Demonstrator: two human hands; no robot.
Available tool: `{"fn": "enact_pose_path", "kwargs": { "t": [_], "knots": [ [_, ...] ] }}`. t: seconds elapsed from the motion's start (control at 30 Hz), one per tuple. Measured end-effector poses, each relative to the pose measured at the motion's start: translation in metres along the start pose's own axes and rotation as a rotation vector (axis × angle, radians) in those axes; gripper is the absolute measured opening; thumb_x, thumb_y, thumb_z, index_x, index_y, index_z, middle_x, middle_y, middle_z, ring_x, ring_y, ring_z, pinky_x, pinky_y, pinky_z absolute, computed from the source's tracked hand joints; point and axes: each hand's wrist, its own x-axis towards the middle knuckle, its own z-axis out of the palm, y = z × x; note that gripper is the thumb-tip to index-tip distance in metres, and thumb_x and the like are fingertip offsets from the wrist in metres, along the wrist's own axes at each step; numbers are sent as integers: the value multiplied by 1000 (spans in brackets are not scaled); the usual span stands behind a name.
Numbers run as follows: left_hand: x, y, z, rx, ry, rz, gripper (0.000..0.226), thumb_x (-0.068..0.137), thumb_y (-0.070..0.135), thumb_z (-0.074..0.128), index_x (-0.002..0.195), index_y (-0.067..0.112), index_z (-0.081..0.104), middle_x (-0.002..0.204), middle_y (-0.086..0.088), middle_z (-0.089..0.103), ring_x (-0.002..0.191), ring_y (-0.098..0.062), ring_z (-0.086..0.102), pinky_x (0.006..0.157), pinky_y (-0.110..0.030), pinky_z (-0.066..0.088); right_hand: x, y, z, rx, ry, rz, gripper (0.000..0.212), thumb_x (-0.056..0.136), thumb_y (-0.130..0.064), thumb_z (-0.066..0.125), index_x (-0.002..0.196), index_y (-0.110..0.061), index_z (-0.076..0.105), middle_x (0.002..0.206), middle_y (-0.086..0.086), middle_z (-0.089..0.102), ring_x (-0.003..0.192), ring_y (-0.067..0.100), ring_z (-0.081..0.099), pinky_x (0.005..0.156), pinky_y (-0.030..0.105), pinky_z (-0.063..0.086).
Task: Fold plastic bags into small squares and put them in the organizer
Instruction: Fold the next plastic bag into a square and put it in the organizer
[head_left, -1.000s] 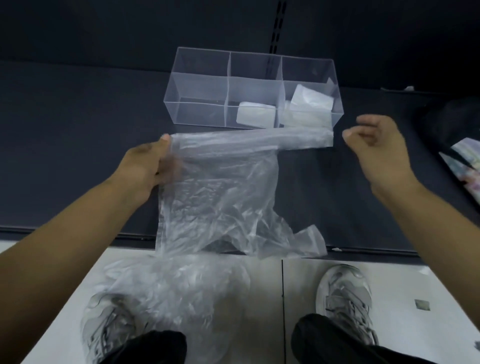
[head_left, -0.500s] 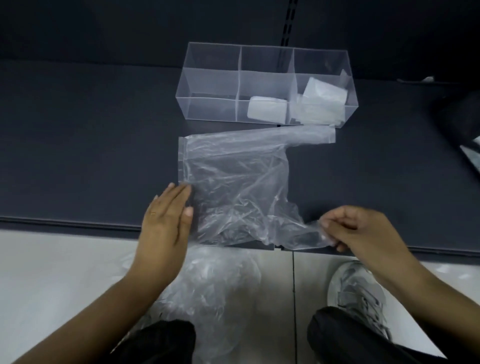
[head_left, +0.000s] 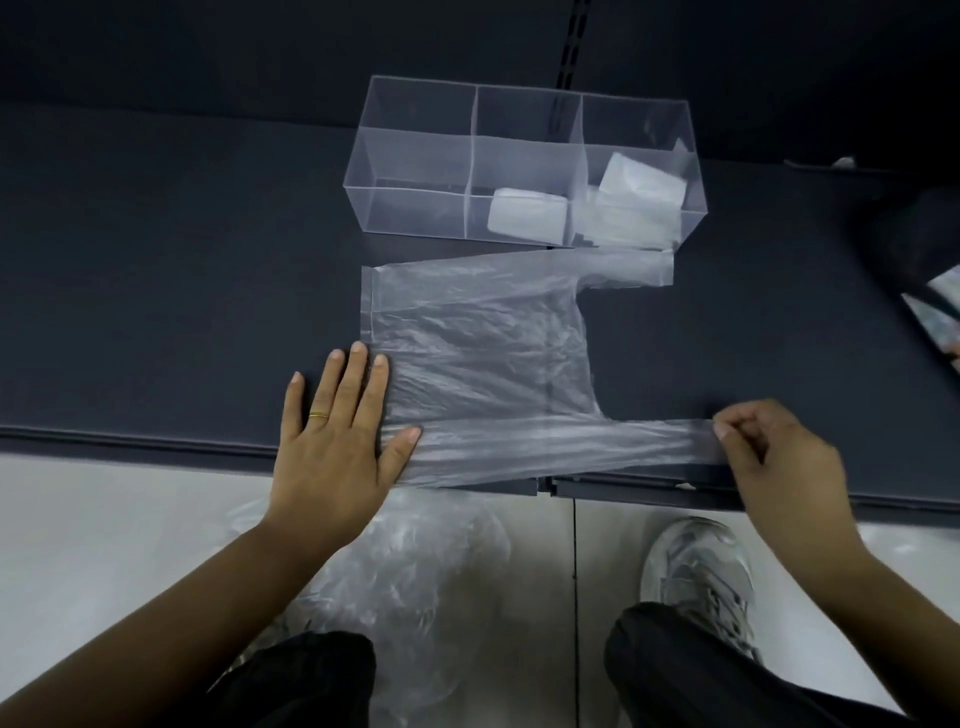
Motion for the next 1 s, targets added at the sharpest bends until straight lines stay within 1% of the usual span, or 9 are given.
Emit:
{"fn": "enact_pose_path", "kwargs": {
  "t": [0.1, 0.2, 0.27, 0.37, 0.47, 0.57, 0.73, 0.9, 1.0],
  "knots": [
    [-3, 0, -1, 5, -10, 26, 82, 90, 67, 7, 152, 13, 16, 159, -8, 13, 147, -25, 7, 118, -53, 9, 0, -1, -5, -132, 30, -1, 13, 88, -8, 63, 101, -7, 59, 71, 8, 60, 64, 30, 56, 63, 36, 44],
    [0, -2, -5, -115, 16, 29, 88, 85, 75, 5, 153, 20, 7, 160, 0, 1, 148, -17, -6, 119, -42, -5, 11, -23, -7, -231, 125, -43, 34, 79, -4, 68, 112, -5, 60, 98, 19, 58, 94, 43, 55, 83, 50, 43],
    [14, -1, -10, -192, 58, 25, 82, 87, 71, 2, 152, 20, 3, 160, 2, -2, 146, -12, -11, 118, -35, -10, 18, -56, 4, -164, 125, -243, 38, 80, -4, 66, 117, -5, 60, 116, 22, 55, 109, 42, 51, 96, 46, 37],
    [45, 2, -17, -183, 102, 39, 71, 97, 58, 2, 152, 14, 4, 160, 0, 0, 145, -10, -10, 119, -33, -9, 22, -120, 40, -53, -88, -575, 44, 92, -16, 55, 135, -4, 50, 144, 17, 44, 133, 32, 38, 113, 28, 16],
    [66, 3, -15, -93, 53, 74, 75, 92, 55, -5, 152, 10, 3, 161, -5, -2, 147, -15, -8, 118, -35, -10, 25, -165, 89, -108, -305, -750, 54, 102, -31, 38, 150, -11, 26, 160, 9, 17, 147, 21, 11, 119, 30, -1],
    [71, -3, -5, -10, 22, 96, 77, 91, 59, -6, 152, 12, -3, 160, -4, -7, 147, -15, -10, 118, -37, -10, 45, -161, 116, -282, -332, -685, 63, 101, -49, 27, 154, -20, 9, 162, 4, 0, 148, 18, -5, 119, 37, -8],
    [71, -11, 2, -41, 61, 95, 76, 94, 63, 3, 152, 15, -2, 161, -1, -4, 146, -12, -9, 118, -36, -10, 76, -92, 94, -409, -214, -473, 70, 95, -60, 13, 154, -24, 3, 162, 2, -2, 148, 18, -6, 118, 39, -9],
    [70, -9, 0, -30, 33, 61, 80, 88, 63, 2, 152, 16, -2, 161, -2, -5, 147, -15, -9, 118, -39, -10, 85, -34, 58, -428, -63, -285, 66, 97, -52, 21, 153, -17, 17, 161, 9, 12, 148, 24, 8, 120, 44, 2],
    [59, -12, -9, -69, 129, 99, 70, 98, 56, 16, 153, 12, 11, 161, -7, 4, 148, -21, 1, 120, -42, -3, 82, -21, 46, -398, 40, -212, 61, 100, -42, 25, 151, -8, 24, 158, 16, 18, 147, 30, 14, 120, 47, 5]
  ]
}}
